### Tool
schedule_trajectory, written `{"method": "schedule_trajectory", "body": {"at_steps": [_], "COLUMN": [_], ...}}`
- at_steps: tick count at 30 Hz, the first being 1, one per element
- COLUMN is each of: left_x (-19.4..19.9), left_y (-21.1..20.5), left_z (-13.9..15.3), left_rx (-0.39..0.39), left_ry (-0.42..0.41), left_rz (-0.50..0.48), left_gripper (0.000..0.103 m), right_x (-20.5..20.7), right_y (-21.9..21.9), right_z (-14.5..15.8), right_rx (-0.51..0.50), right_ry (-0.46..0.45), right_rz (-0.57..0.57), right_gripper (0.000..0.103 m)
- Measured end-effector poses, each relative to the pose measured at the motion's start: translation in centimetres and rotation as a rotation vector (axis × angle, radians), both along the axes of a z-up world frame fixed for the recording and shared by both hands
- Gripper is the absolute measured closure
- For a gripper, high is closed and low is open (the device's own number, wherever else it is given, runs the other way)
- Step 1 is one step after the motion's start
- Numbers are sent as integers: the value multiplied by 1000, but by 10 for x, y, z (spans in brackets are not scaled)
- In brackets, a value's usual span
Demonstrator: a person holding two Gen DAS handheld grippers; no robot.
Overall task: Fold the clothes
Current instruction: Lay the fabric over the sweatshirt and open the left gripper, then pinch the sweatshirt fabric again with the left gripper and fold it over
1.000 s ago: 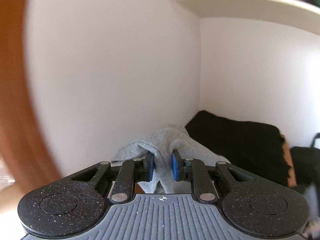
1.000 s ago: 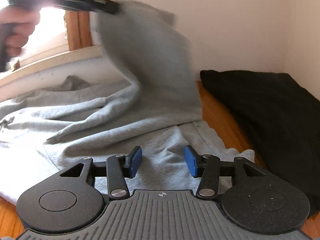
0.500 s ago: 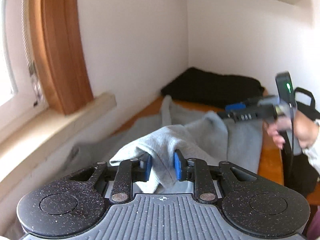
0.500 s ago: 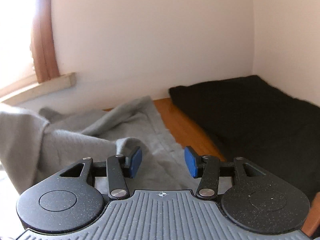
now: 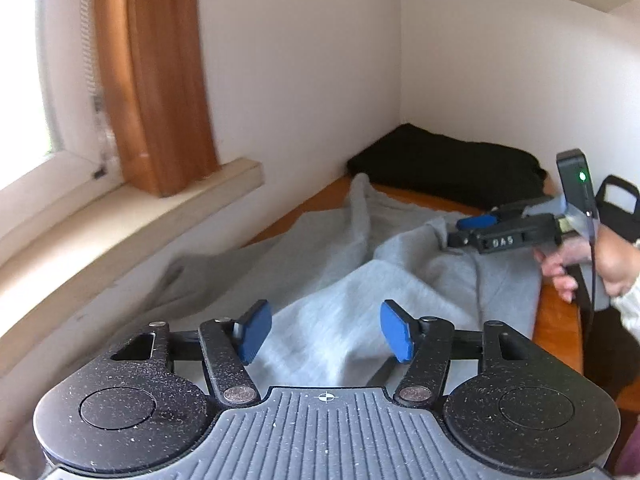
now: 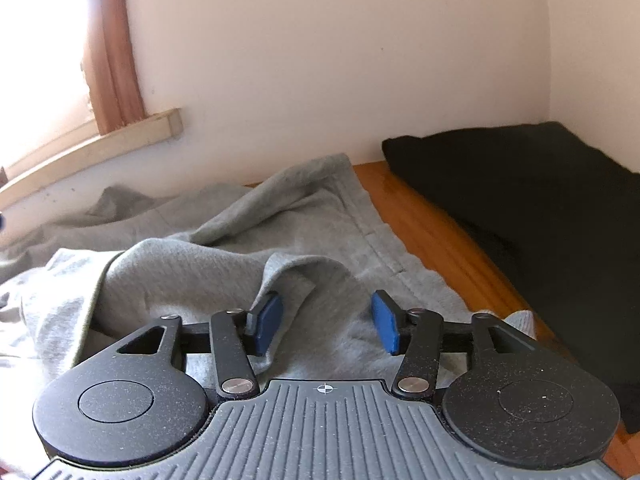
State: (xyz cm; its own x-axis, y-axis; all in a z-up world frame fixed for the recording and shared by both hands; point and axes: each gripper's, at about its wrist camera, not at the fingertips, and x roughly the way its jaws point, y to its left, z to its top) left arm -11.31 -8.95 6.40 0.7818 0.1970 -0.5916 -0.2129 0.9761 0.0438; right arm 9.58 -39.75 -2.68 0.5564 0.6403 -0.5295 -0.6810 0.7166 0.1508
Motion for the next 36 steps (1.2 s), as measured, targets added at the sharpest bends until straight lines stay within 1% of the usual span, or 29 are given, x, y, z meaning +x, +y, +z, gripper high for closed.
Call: {"method": "schedule_trajectory", "body": {"at_steps": [4, 9, 11, 13, 14, 15, 19, 22, 24, 26, 29, 34, 35, 36], "left_x": [40, 77, 79, 78, 74, 69, 27, -17, -46, -70, -92, -105, -107, -109], "left_y": [-3, 3, 8, 12, 13, 13, 9, 5, 0, -6, -15, -25, -26, -26], "left_z": [-14, -38, -44, -48, -48, -47, -25, -6, 2, 6, 3, -10, -11, -12], "left_rx": [-30, -64, -92, -121, -128, -129, -92, -77, -75, -68, -68, -92, -92, -92], "left_ry": [17, 57, 58, 67, 68, 60, -11, -61, -75, -70, -34, 46, 52, 56], "left_rz": [-14, 5, -3, -18, -22, -24, -3, 10, 11, 13, 19, 15, 16, 19], "left_gripper": [34, 33, 37, 93, 97, 99, 100, 100, 100, 100, 100, 98, 96, 91], "right_x": [-2, -4, -4, -4, -4, -5, -5, 3, 7, 7, 6, 7, 7, 7], "right_y": [5, 8, 7, 7, 7, 6, 3, -13, -19, -22, -22, -25, -25, -25], "right_z": [1, 1, 1, 1, 1, 0, 0, -1, -2, -2, -2, -3, -3, -3], "right_rx": [-27, -41, -39, -37, -36, -35, -10, 102, 144, 163, 169, 181, 182, 182], "right_ry": [-17, -27, -26, -26, -27, -27, -18, 41, 63, 70, 68, 69, 68, 67], "right_rz": [7, 7, 8, 11, 12, 13, 11, 4, -21, -27, -21, -38, -41, -43], "right_gripper": [47, 47, 47, 47, 47, 47, 47, 47, 47, 47, 47, 47, 47, 47]}}
